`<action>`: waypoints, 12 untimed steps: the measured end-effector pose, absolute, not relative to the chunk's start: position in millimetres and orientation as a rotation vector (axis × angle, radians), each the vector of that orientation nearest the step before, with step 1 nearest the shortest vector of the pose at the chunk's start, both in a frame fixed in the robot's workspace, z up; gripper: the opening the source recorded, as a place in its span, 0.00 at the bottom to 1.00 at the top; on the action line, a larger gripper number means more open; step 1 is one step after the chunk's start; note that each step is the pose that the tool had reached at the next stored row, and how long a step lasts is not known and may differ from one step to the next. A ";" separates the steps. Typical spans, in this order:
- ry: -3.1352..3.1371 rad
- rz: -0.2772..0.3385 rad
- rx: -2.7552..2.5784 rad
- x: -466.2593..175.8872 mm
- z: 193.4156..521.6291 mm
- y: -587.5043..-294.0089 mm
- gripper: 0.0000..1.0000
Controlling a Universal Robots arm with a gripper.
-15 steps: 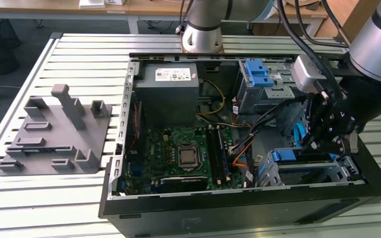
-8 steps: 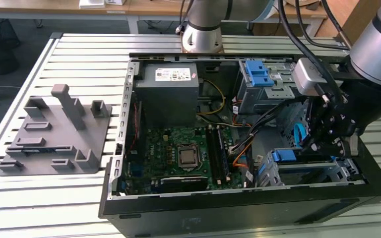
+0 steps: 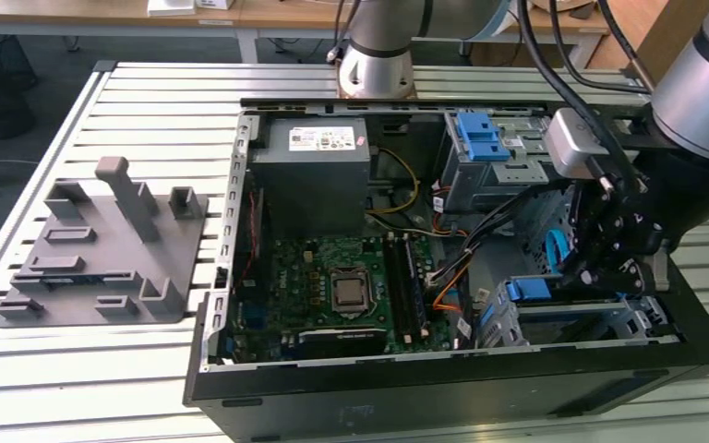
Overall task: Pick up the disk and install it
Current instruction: 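Insert the second disk wire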
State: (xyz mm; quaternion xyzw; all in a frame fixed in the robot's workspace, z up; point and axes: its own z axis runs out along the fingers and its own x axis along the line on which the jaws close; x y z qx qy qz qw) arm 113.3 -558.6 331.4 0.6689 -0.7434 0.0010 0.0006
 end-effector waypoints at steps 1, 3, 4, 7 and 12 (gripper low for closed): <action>-2.334 0.003 2.100 113.3 332.0 -558.7 0.24; -2.334 0.003 2.100 113.3 333.7 -558.6 0.24; -2.335 0.003 2.100 113.3 334.7 -558.6 0.24; -2.334 0.003 2.100 113.3 338.1 -558.6 0.24; -2.335 0.003 2.101 113.3 341.3 -558.6 0.24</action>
